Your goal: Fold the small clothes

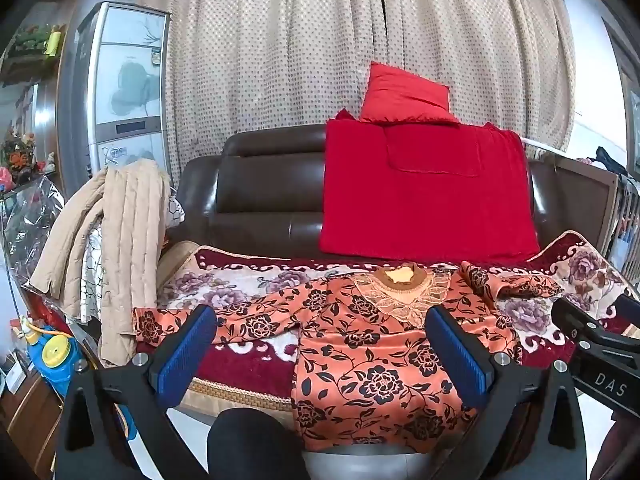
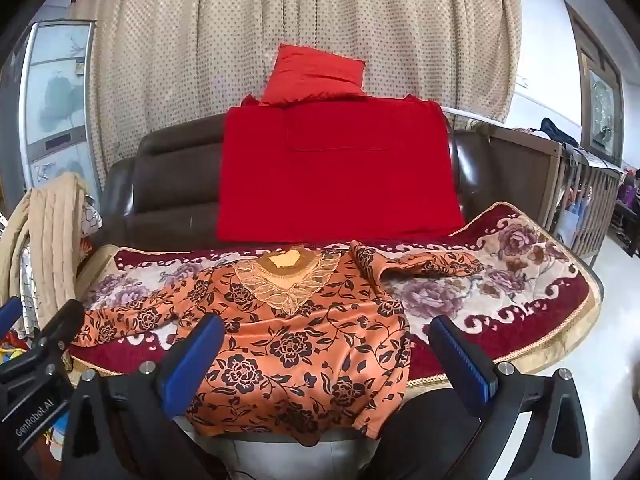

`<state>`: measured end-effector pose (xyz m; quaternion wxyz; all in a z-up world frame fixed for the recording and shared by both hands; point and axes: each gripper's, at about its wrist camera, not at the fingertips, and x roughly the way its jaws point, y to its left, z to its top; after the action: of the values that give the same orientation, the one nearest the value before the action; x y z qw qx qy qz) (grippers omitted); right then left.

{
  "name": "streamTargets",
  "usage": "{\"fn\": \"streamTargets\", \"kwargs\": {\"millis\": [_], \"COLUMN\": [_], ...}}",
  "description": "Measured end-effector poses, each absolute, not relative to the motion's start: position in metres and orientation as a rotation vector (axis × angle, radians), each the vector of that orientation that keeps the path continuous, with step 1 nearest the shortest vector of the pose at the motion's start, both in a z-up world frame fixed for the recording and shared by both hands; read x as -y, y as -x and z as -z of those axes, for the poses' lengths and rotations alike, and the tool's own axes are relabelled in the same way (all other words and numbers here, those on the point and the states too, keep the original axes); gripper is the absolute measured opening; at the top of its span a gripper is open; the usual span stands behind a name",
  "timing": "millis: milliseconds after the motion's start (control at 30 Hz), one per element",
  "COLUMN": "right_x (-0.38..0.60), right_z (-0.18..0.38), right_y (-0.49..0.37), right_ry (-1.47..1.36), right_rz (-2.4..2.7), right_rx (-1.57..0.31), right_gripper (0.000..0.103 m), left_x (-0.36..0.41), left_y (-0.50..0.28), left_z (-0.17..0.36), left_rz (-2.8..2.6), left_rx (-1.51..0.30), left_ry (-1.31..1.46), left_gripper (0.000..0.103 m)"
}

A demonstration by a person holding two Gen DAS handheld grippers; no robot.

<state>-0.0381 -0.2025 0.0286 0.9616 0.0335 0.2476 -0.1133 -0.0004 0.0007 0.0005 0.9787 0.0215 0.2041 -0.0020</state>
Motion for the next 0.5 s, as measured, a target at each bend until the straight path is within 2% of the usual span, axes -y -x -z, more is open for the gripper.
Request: {"fn": "streamTargets", "kwargs": {"millis": [500], "right_x": [0.2086], "right_z": [-0.0305], "right_y": [0.0376], "right_ry": [-0.073], "right_rz": [0.239], "right_rx": [-0.501], "right_gripper": [0.103], "left_x": [-0.0048], "left_y": [-0.0067], "left_z": [0.0019], "left_rz": [-0.02], "left_rx": [-0.423], "left_ry": [-0.041], "left_gripper": [0.103]}}
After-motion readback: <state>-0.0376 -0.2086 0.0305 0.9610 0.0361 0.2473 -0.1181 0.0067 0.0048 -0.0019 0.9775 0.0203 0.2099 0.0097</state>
